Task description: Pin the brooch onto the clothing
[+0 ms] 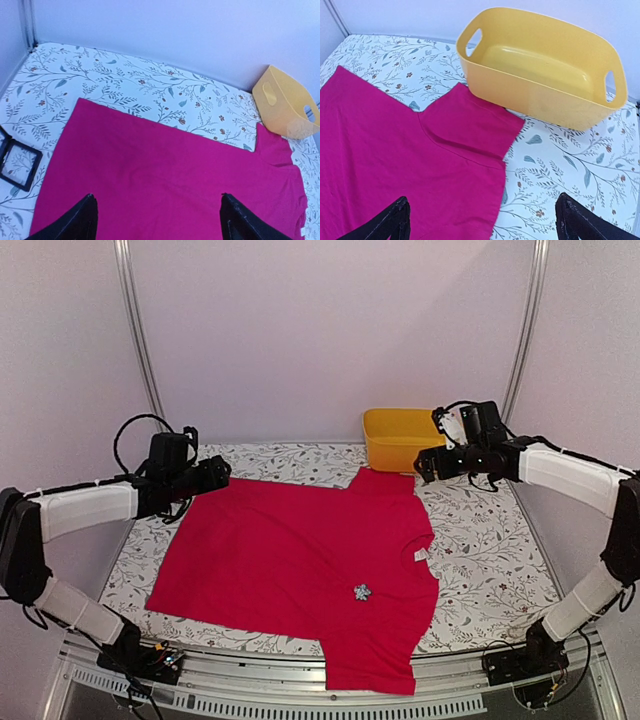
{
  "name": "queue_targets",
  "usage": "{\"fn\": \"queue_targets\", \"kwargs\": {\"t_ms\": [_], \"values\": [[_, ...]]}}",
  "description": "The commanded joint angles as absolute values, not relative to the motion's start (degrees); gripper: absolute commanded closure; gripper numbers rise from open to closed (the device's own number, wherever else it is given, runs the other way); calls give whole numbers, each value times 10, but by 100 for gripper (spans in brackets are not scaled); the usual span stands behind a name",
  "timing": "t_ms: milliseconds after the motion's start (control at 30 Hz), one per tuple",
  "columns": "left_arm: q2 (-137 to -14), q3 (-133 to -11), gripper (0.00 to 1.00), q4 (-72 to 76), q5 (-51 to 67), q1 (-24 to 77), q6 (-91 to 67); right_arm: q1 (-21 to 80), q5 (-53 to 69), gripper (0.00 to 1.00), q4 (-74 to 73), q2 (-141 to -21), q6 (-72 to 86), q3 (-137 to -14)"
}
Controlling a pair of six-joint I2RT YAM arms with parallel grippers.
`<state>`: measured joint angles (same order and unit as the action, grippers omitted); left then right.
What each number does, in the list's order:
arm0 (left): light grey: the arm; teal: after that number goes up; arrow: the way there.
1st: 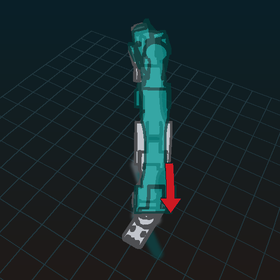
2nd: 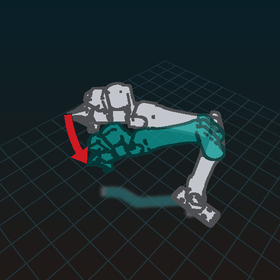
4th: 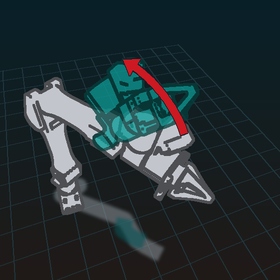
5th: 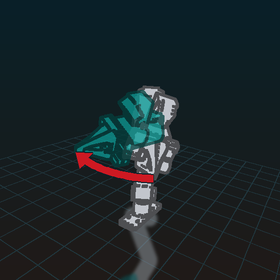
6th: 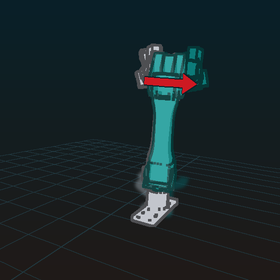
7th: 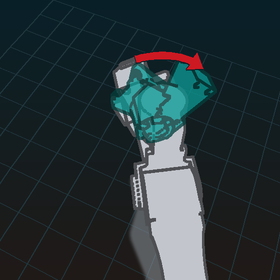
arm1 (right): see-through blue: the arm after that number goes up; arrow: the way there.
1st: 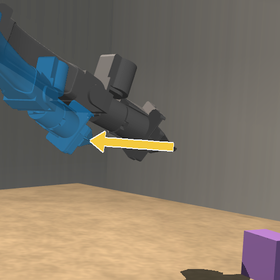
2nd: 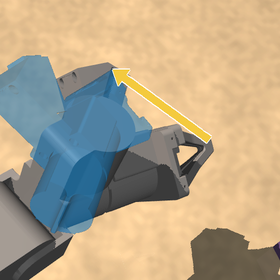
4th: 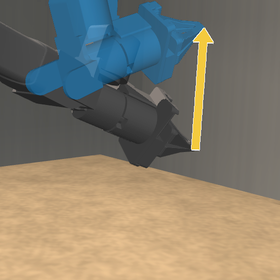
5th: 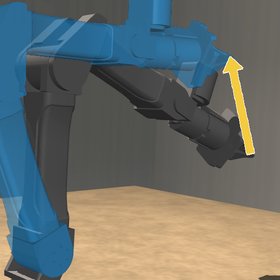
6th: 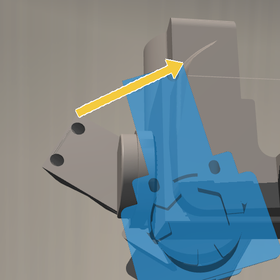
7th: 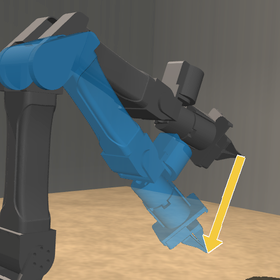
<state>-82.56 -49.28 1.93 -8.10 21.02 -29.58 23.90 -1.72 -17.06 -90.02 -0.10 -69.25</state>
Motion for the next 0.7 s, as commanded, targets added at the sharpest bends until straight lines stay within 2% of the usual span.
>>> {"fn": "queue_targets", "kwargs": {"t_ms": [0, 100, 167, 400, 667], "values": [[-701, -399, 13, 38, -201, 212, -281, 120, 10, 1, -129, -790, 63, -581], [-621, -331, 6, 53, -303, 202, -277, 1, 51, 1, -105, -733, 104, -506], [-578, -288, 1, 73, -350, 188, -275, -44, 50, 1, -77, -689, 122, -453], [-525, -194, 0, 98, -414, 124, -340, -54, -84, 1, 45, -539, 190, -301], [-523, -194, 0, 113, -428, 114, -305, -54, -61, 1, 88, -494, 188, -240]]}}
